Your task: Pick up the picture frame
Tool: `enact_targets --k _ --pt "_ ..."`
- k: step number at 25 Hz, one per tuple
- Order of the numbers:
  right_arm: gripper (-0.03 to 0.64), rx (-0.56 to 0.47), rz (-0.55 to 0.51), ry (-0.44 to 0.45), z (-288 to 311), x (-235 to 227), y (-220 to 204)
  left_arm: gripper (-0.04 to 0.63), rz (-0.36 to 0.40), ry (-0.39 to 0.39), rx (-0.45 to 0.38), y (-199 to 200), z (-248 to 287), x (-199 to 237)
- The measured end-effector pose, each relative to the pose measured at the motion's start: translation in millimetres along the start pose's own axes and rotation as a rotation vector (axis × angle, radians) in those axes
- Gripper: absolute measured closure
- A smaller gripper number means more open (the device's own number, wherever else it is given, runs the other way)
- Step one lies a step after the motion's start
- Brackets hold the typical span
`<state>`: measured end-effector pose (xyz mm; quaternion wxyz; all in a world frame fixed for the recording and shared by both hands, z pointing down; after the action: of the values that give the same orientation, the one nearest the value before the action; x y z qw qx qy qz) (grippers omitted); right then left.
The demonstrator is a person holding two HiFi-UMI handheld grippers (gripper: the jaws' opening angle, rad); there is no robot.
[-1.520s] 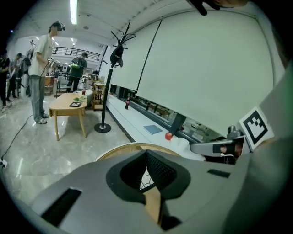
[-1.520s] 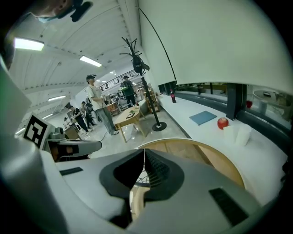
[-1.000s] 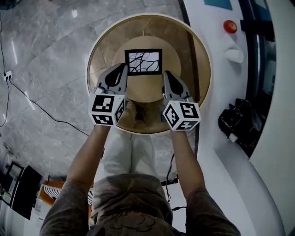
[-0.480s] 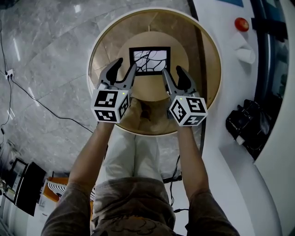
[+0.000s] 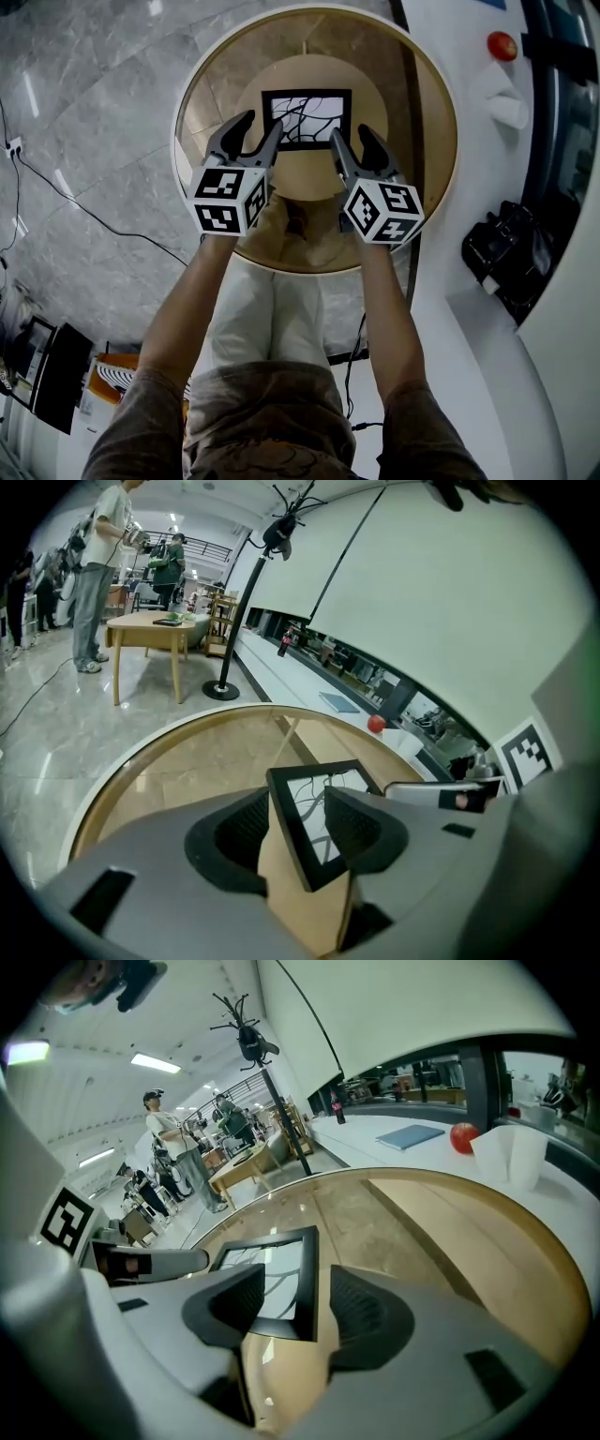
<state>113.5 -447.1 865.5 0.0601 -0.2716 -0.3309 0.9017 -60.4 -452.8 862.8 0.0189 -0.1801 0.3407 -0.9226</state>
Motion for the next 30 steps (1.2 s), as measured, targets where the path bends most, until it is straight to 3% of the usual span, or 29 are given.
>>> enact_targets --k 9,30 --pt "0.393 0.037 0.027 0.005 15.0 -1.4 -5.4 0.414 -0.013 -0.005 0.076 -9.9 18.3 -1.3" --pt "0.393 0.051 0.049 -0.003 7.8 11.5 -11.1 0.414 -0.046 0.016 0.049 -0.4 13.6 -8.4"
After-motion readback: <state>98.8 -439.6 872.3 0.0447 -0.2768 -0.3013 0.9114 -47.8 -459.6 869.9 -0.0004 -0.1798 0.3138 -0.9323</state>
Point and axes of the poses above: the fingertips, and each gripper's own axes: z forward along the fingers, x to its left, y out of its top, the point moved 4 cm from there along -z, backward along the fingers, and after that the axes turned 7 degrees about y, right-handed, at the moved point
